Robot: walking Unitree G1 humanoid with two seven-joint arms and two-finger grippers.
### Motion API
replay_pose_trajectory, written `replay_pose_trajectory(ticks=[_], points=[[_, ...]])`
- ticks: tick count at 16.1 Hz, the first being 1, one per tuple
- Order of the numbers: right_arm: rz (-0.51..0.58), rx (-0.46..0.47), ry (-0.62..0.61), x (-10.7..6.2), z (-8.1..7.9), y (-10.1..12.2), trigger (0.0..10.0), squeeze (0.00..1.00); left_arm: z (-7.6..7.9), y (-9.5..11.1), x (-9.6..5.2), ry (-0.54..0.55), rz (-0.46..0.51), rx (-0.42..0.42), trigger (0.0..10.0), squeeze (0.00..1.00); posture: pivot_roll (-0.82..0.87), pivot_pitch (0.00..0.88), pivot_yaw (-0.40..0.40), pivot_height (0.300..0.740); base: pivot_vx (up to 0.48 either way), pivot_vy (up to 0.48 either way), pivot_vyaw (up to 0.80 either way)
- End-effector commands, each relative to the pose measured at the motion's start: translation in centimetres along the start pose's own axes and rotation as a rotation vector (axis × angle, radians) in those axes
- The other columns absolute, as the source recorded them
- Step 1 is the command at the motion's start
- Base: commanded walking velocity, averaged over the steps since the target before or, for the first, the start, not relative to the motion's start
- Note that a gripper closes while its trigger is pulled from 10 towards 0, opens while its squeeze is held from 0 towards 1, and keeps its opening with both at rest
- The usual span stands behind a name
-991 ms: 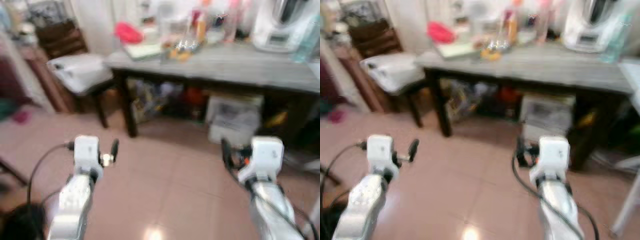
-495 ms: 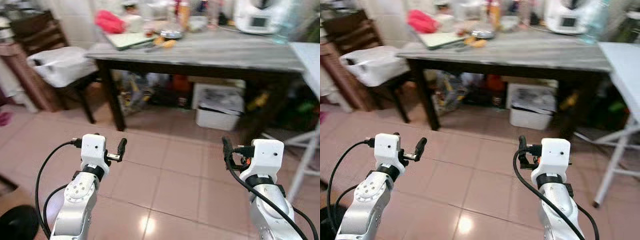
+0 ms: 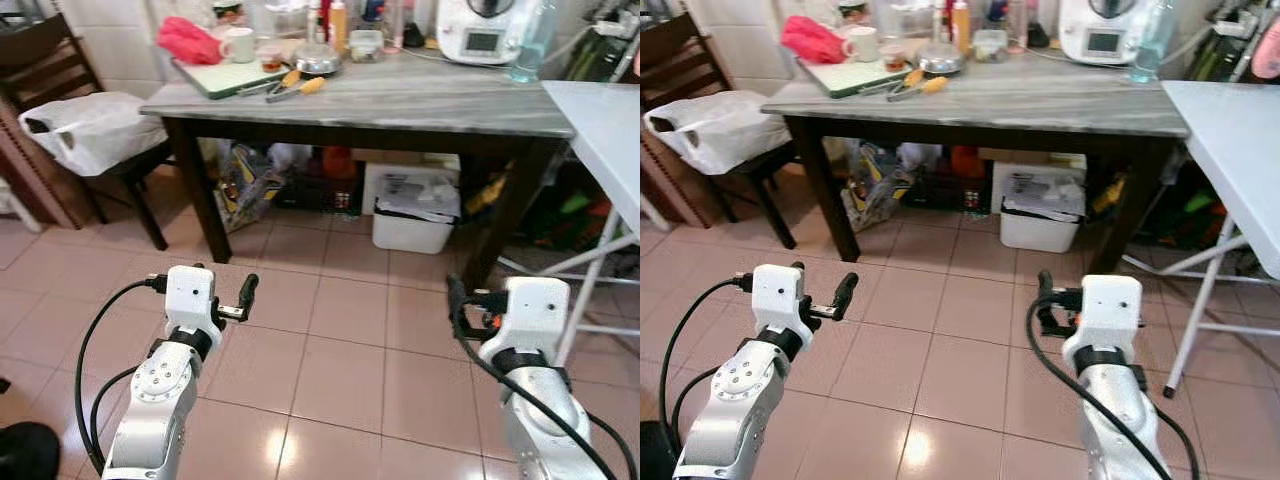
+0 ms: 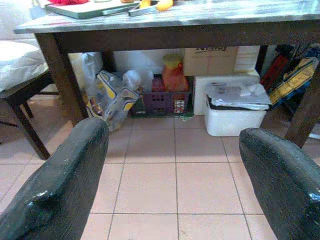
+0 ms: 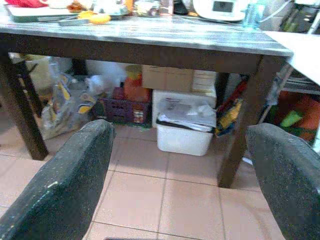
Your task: Setting the table
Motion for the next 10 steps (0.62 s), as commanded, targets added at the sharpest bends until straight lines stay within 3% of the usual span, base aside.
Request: replay_pose_trajectory(ticks=[1, 10], points=[[0.006, -0.005, 0.007, 0.13, -0.15, 0.18, 10.0, 0.00, -0.18, 0.04, -0.03, 0.005, 0.002, 0.012, 10.0, 0.00, -0.11, 0.035, 0.041, 0.740, 0.000, -0.244, 0.00], [0.009, -0.004, -0.011, 0.20, -0.15, 0.18, 10.0, 0.00, -0.13, -0.01, 0.22, -0.005, -0.006, 0.011, 10.0, 0.00, -0.12, 0.042, 0.054, 0.740, 0.000, -0.346, 0.00]])
Point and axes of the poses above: a point about 5 cm out from each wrist's last joint towards the gripper, its own x axis pointing out of the wrist towards the gripper, its own y axis along the axis of the wrist's last joint, z = x × y, the point moved 1 cm from there along x, pointing out of the wrist towards the gripper, and after that the axes turned 4 degrees about x, right-handed, at the moved point
